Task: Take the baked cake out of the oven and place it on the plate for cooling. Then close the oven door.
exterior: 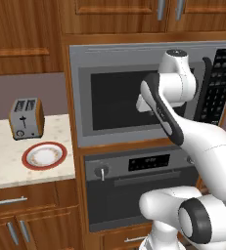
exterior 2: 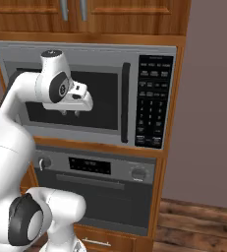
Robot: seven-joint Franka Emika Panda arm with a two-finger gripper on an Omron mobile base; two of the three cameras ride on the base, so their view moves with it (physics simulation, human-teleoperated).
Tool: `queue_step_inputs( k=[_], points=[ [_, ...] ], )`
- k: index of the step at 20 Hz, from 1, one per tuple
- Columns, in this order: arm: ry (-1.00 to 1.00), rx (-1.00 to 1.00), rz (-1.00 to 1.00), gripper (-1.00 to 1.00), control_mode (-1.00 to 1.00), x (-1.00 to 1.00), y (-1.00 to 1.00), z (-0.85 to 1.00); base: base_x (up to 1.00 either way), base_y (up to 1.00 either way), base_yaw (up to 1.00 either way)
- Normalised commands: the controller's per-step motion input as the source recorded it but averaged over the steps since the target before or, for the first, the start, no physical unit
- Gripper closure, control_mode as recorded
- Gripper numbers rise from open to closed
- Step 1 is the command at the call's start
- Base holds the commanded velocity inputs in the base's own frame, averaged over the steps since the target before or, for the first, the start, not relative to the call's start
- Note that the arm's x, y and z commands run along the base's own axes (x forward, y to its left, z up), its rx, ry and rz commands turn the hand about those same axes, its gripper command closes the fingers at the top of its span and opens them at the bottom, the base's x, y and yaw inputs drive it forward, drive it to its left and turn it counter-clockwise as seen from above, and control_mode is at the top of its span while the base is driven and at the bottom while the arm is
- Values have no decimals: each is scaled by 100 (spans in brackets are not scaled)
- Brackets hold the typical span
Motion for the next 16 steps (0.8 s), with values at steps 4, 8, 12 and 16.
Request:
queue_step_inputs(
  k=[4,8,12,16],
  points=[
    [0,0,0,-100,100,0,0,0,-7,4,-1],
    [0,0,0,-100,100,0,0,0,-48,24,-29],
    [0,0,0,-100,100,0,0,0,-70,23,-40],
    [0,0,0,-100,100,0,0,0,-56,35,-41]
  ],
)
